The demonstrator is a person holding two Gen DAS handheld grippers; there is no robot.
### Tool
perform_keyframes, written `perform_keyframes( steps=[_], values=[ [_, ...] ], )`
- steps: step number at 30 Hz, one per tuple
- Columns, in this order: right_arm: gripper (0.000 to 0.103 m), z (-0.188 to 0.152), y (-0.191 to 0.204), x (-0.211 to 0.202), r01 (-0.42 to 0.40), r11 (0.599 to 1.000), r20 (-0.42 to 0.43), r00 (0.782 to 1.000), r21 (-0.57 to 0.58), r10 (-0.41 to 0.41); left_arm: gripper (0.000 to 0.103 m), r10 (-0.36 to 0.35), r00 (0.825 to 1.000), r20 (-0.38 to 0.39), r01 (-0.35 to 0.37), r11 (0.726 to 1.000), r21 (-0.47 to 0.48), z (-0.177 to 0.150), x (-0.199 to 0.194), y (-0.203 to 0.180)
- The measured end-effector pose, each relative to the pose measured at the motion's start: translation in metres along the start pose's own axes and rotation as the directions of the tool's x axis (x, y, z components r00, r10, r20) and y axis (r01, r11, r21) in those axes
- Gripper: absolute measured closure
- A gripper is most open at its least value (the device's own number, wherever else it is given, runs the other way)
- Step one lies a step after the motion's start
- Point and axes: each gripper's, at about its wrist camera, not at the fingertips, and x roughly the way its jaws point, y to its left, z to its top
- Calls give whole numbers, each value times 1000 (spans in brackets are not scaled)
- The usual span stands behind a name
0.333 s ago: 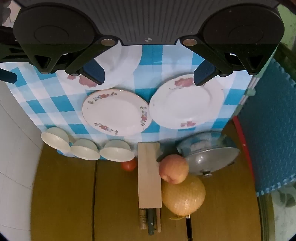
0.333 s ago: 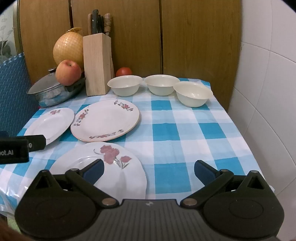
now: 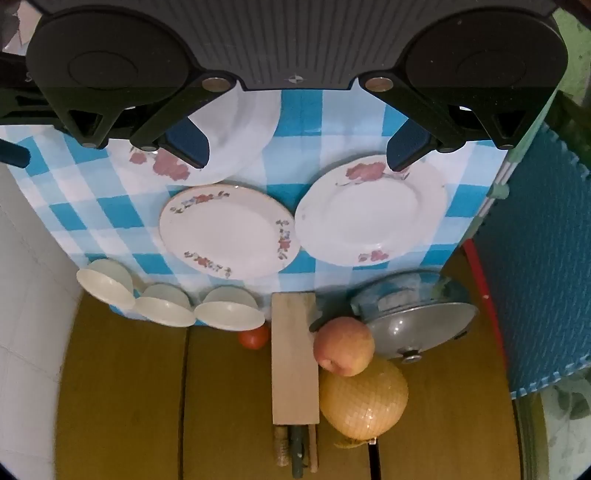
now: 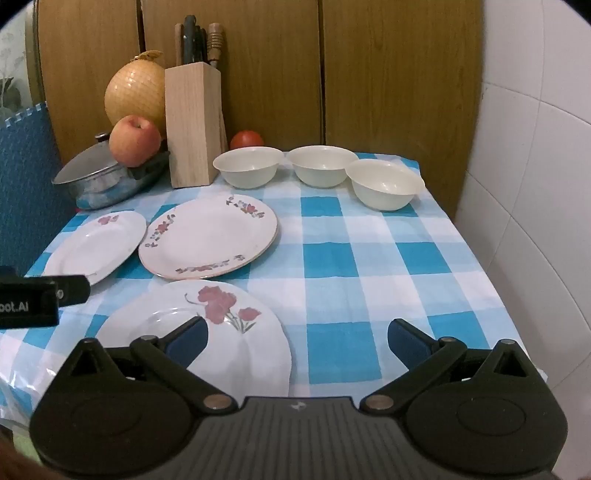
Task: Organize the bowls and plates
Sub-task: 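Move the right gripper toward the rim of the large red-flower plate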
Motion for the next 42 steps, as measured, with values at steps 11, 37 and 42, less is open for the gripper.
perform_keyframes(
  steps=[11, 37, 42],
  values=[
    [1, 0, 2, 1, 29, 999, -4, 1000, -16, -29, 0, 30, 997, -73, -29, 999, 16, -9, 12, -4],
    [1, -8, 13, -10, 4, 999, -60, 998, -37, -6, 0, 50, 974, -220, -31, 995, 92, -25, 26, -16],
    [1, -12, 14, -16, 0, 1000, -60, 998, -19, -1, 0, 36, 972, -232, -17, 996, 83, -30, 23, -17]
  ],
)
